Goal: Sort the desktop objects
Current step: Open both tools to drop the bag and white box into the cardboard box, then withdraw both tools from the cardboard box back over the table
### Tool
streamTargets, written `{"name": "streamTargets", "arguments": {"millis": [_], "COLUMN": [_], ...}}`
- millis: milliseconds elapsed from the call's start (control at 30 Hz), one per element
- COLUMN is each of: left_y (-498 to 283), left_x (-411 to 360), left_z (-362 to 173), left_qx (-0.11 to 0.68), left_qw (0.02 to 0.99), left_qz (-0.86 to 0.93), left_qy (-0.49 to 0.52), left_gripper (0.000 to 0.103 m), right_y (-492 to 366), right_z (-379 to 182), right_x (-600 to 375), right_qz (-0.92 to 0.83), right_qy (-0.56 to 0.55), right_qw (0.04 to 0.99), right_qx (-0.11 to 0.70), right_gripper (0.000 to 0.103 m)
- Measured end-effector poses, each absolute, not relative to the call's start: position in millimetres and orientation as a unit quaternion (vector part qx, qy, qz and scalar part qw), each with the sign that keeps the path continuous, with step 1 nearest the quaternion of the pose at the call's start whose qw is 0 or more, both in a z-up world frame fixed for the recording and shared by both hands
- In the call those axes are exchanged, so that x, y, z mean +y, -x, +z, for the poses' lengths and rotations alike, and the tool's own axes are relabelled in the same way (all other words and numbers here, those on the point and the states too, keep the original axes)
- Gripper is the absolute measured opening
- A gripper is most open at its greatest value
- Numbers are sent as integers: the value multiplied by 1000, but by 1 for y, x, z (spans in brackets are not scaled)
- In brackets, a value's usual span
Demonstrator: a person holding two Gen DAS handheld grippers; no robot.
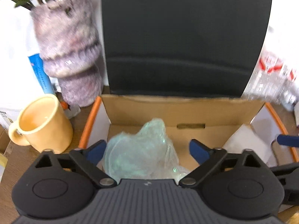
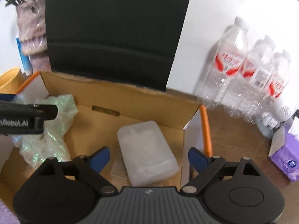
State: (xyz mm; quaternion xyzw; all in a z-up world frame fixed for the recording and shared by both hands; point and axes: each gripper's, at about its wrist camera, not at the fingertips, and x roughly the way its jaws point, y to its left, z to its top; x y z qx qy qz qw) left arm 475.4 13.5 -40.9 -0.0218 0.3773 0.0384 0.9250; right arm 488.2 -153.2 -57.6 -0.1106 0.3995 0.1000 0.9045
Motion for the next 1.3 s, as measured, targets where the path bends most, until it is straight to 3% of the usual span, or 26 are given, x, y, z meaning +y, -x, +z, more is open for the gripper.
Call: {"name": "streamTargets", "arguments": {"millis": [200,300,700,1300], "left_y": [-454,-441,-370,-252], "left_x": [16,15,5,10], "left_z": [-10,1,33,59], "left_qx": [352,347,337,300], "left_qw": [935,936,941,953], "left_qz": [43,41,39,11], "left_qy": [32,34,19,46], "left_gripper": [103,103,103,103], "right_y": [-468,-457,-391,-260], "right_z": [-32,-24,17,48], "right_x": [-163,-168,-206,-205], "right_qz": [120,117,118,153], "right_qy": [85,82,10,38], "right_qw": [911,911,923,933], "right_qx": [385,386,367,325], "right_gripper": [96,103,103,103]}}
